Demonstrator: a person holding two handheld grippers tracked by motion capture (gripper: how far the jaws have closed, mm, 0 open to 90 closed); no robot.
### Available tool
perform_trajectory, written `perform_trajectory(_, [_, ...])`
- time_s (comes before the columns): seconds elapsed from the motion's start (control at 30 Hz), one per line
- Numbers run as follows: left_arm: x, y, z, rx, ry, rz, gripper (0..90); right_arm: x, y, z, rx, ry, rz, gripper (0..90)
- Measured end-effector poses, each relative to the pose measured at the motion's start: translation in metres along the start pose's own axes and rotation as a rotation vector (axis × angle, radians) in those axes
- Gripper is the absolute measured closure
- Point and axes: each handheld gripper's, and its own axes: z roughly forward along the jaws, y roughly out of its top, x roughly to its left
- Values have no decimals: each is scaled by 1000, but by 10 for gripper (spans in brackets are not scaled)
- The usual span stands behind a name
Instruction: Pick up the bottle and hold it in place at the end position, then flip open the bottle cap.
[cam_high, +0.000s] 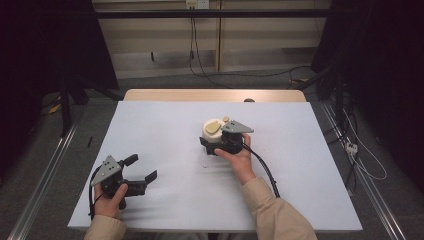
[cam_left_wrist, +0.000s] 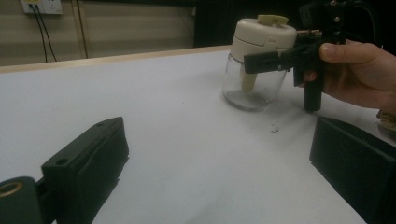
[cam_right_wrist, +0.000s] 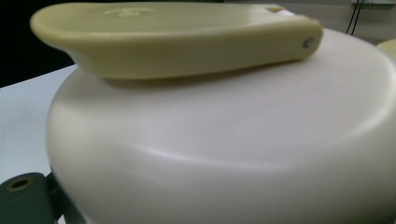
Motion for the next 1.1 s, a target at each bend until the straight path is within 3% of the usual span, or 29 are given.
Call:
perform_trajectory(0.27, [-13, 10, 17, 11, 8, -3, 36, 0, 0, 0, 3, 1, 2, 67])
perform_trajectory(0.47, [-22, 16, 31, 24, -25, -27, 37, 0, 0, 0, 4, 2, 2, 67])
perform_trajectory(0.83, [-26, 26, 43, 44, -35, -49, 71, 0, 0, 0, 4, 2, 2, 66])
perform_trajectory(1.1, [-33, 38, 56, 49, -58, -57, 173, 0, 0, 0, 6, 1, 1, 66])
